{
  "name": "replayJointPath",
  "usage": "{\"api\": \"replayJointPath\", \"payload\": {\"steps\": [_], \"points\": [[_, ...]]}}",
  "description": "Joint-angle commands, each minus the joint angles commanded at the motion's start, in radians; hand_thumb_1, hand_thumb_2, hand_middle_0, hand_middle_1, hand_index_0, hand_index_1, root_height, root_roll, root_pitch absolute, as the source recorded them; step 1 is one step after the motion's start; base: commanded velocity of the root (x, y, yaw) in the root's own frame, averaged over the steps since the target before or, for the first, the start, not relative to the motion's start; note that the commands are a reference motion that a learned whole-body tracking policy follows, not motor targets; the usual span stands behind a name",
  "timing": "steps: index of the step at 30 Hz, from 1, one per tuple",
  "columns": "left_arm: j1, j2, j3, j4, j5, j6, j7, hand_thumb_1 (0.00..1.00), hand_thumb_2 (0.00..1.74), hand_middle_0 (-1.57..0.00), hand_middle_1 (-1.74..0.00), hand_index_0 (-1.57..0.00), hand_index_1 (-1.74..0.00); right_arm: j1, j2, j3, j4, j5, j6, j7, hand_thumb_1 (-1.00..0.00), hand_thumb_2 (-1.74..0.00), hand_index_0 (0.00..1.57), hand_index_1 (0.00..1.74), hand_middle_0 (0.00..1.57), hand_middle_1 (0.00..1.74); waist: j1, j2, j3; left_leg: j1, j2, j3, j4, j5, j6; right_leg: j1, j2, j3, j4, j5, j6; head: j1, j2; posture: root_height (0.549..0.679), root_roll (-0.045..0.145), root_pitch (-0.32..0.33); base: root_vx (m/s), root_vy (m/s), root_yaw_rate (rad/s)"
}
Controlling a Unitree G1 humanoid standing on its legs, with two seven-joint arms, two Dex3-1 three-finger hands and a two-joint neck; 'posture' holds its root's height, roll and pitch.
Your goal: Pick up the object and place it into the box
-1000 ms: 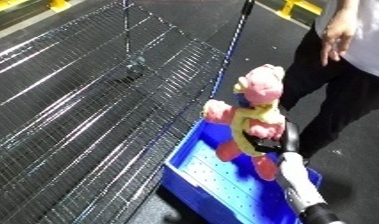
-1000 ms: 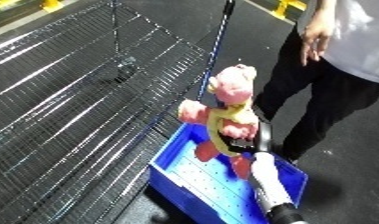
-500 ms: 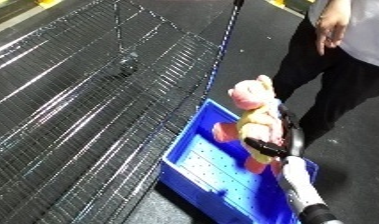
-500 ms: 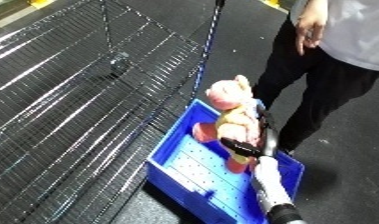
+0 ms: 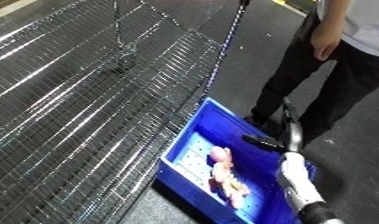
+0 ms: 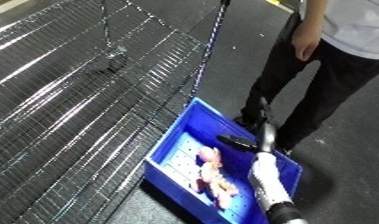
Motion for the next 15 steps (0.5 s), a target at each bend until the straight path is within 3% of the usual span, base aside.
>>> {"api": "replayJointPath", "payload": {"steps": [7, 15], "points": [[0.010, -0.007, 0.019, -0.019, -0.002, 0.011, -0.001, 1.00, 1.74, -1.57, -1.74, -1.57, -1.74, -0.001, 0.049, 0.109, -0.166, -0.016, 0.020, 0.070, 0.00, 0.00, 0.00, 0.00, 0.00, 0.00, 0.026, -0.011, 0.001, -0.004, -0.002, -0.012, -0.010, 0.011, 0.0002, 0.004, 0.0034, -0.006, 0.004, -0.005, 0.0006, -0.171, -0.020, 0.644, 0.074, -0.233, -0.010, -0.009, 0.064], [0.001, -0.016, 0.034, -0.051, 0.005, 0.027, 0.006, 1.00, 1.74, -1.57, -1.74, -1.57, -1.74, -0.021, 0.066, 0.242, -0.285, -0.051, 0.066, 0.136, 0.00, 0.00, 0.00, 0.00, 0.00, 0.00, 0.076, -0.037, 0.009, -0.019, -0.003, -0.034, 0.002, 0.017, 0.0013, 0.004, 0.0066, -0.014, 0.028, -0.013, -0.0002, -0.368, 0.006, 0.640, 0.064, -0.247, -0.022, -0.023, 0.096]]}}
